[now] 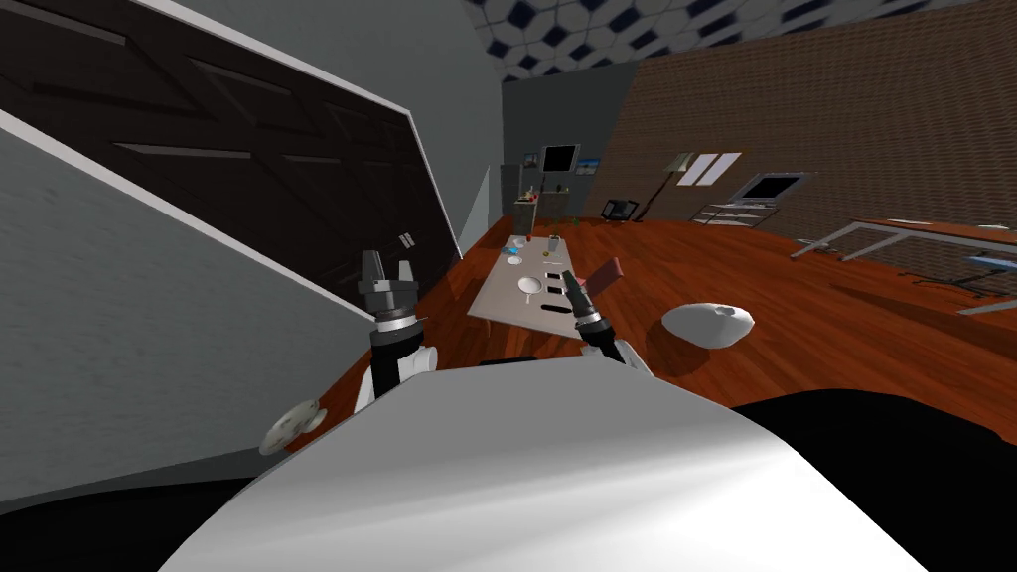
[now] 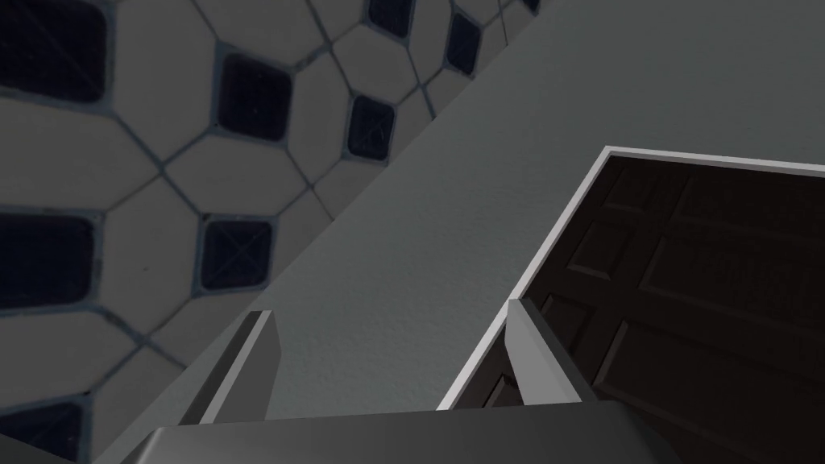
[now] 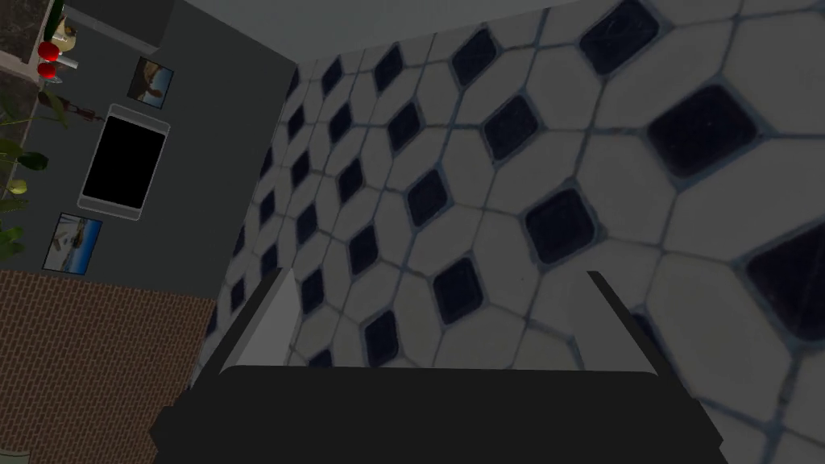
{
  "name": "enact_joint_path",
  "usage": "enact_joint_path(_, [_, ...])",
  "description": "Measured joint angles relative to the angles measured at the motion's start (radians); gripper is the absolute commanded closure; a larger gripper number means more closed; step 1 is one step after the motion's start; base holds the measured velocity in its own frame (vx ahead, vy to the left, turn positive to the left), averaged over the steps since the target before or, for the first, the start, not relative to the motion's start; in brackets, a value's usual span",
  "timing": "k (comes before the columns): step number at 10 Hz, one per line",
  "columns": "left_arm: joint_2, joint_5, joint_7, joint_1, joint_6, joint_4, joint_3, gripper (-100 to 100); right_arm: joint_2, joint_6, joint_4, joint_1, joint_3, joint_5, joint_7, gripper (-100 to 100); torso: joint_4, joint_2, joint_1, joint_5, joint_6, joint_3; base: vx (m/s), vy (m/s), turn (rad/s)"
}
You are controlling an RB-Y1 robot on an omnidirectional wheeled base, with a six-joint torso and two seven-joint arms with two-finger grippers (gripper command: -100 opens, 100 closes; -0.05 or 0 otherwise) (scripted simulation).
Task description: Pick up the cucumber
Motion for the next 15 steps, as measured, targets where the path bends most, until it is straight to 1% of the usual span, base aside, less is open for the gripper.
enact_joint_path(1, [0.0, 0.0, 0.0, 0.0, 0.0, 0.0, 0.0, 0, -0.014, 0.007, 0.023, -0.004, 0.005, 0.012, -0.001, -100, 0.0, 0.0, -0.001, 0.0, 0.0, 0.0, -0.018, 0.037, 0.227])
enact_joint_path(2, [0.0, 0.0, 0.0, 0.0, 0.0, 0.0, 0.0, 0, -0.038, 0.008, 0.052, 0.007, 0.014, 0.033, 0.0, -100, 0.0, 0.0, -0.001, 0.0, 0.0, 0.0, -0.012, 0.03, 0.097])
enact_joint_path(3, [0.0, 0.0, 0.0, 0.0, 0.0, 0.0, 0.0, 0, -0.055, 0.011, 0.067, 0.014, 0.016, 0.043, -0.003, -100, 0.0, 0.0, -0.001, 0.0, 0.001, 0.0, -0.013, 0.049, 0.229])
enact_joint_path(4, [0.0, 0.0, 0.0, 0.0, 0.0, 0.0, 0.0, 0, -0.09, 0.029, 0.086, 0.01, 0.019, 0.062, -0.012, -100, 0.0, -0.001, 0.0, 0.0, 0.0, 0.0, -0.01, 0.035, 0.094])
enact_joint_path(5, [0.0, 0.0, 0.0, 0.0, 0.0, 0.0, 0.0, 0, -0.099, 0.034, 0.121, 0.004, 0.026, 0.076, -0.012, -100, 0.0, -0.001, -0.001, 0.0, 0.001, 0.0, -0.007, 0.041, 0.181])
enact_joint_path(6, [0.0, 0.0, 0.0, 0.0, 0.0, 0.0, 0.0, 0, -0.119, 0.045, 0.167, -0.015, 0.041, 0.103, -0.01, -100, 0.0, -0.001, -0.001, 0.0, 0.0, -0.001, -0.006, 0.05, 0.33])
enact_joint_path(7, [0.0, 0.0, 0.0, 0.0, 0.0, 0.0, 0.0, 0, -0.154, 0.061, 0.2, -0.009, 0.05, 0.131, -0.017, -100, 0.0, -0.001, 0.0, 0.0, 0.0, -0.001, -0.005, 0.029, 0.139])
enact_joint_path(8, [0.0, 0.0, 0.0, 0.0, 0.0, 0.0, 0.0, 0, -0.167, 0.069, 0.234, -0.006, 0.06, 0.151, -0.017, -100, 0.0, -0.001, -0.001, 0.0, 0.001, 0.0, -0.009, 0.032, 0.288])
enact_joint_path(9, [0.0, 0.0, 0.0, 0.0, 0.0, 0.0, 0.0, 0, -0.178, 0.074, 0.269, 0.005, 0.079, 0.185, -0.008, -100, 0.0, 0.0, -0.001, 0.0, 0.0, 0.0, -0.01, 0.024, 0.109])
enact_joint_path(10, [0.0, 0.0, 0.0, 0.0, 0.0, 0.0, 0.0, 0, -0.199, 0.076, 0.299, 0.006, 0.079, 0.195, -0.011, -100, 0.0, 0.0, -0.002, 0.0, 0.001, 0.0, -0.014, 0.035, 0.24])
enact_joint_path(11, [0.0, 0.0, 0.0, 0.0, 0.0, 0.0, 0.0, 0, -0.235, 0.094, 0.317, 0.008, 0.085, 0.217, -0.025, -100, 0.0, 0.0, -0.001, 0.0, 0.0, 0.0, -0.009, 0.022, 0.102])
enact_joint_path(12, [0.0, 0.0, 0.0, 0.0, 0.0, 0.0, 0.0, 0, -0.251, 0.103, 0.339, 0.011, 0.089, 0.23, -0.031, -100, 0.0, 0.0, -0.002, 0.0, 0.001, 0.0, -0.001, 0.011, -0.041])
enact_joint_path(13, [0.0, 0.0, 0.0, 0.0, 0.0, 0.0, 0.0, 0, -0.256, 0.102, 0.359, 0.007, 0.09, 0.234, -0.032, -100, 0.0, -0.001, -0.002, 0.0, 0.001, 0.0, -0.005, 0.026, 0.277])
enact_joint_path(14, [0.0, 0.0, 0.0, 0.0, 0.0, 0.0, 0.0, 0, -0.271, 0.103, 0.391, 0.007, 0.099, 0.258, -0.031, -100, 0.0, -0.001, -0.002, 0.0, 0.0, 0.0, -0.004, 0.018, 0.145])
enact_joint_path(15, [0.0, 0.0, 0.0, 0.0, 0.0, 0.0, 0.0, 0, -0.284, 0.103, 0.425, 0.002, 0.102, 0.269, -0.033, -100, 0.0, -0.001, -0.002, 0.0, 0.001, 0.0, -0.004, 0.024, 0.252])
